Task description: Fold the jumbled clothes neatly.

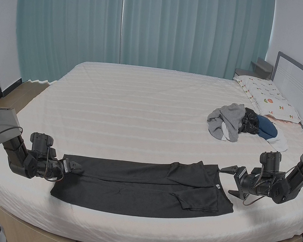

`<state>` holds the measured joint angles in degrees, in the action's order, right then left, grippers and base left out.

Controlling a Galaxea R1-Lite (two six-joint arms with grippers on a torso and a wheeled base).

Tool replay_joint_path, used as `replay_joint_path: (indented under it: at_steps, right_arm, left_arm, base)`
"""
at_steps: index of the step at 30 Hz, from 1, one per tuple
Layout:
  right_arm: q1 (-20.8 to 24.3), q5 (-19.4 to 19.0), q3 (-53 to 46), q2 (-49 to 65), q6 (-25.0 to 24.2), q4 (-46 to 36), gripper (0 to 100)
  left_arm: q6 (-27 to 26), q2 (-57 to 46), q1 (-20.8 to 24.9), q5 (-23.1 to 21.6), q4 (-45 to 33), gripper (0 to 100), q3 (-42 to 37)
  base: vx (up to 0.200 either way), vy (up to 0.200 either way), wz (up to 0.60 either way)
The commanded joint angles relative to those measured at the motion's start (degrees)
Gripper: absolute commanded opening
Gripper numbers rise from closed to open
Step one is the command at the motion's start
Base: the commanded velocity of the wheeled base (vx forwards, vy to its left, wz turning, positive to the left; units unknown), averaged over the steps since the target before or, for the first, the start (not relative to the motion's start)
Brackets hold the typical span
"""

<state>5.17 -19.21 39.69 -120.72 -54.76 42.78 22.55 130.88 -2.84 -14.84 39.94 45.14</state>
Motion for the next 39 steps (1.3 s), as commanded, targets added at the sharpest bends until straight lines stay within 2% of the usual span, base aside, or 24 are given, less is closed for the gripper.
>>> replay_joint_path:
  at_steps: [1,34,39]
  right_arm:
    - [0.02,-0.04,0.12,0.05,0.00,0.03,100]
    - [-0.16,-0.04,0.12,-0.04,-0.08,0.03,100]
    - [-0.16,-0.04,0.21,-0.04,-0.08,0.03,100]
  left_arm:
    - [0.04,0.43,0.03,-0.02,-0.03,0,-0.14]
    - [0.91,0.08,-0.50,0.07,-0.03,0,-0.05]
    - [3.38,-0.18,-0.50,0.07,-0.03,0,0.39]
  base:
    - [0.000,0.000,0.00]
    - [0.000,0.000,0.00]
    - [0.000,0.000,0.00]
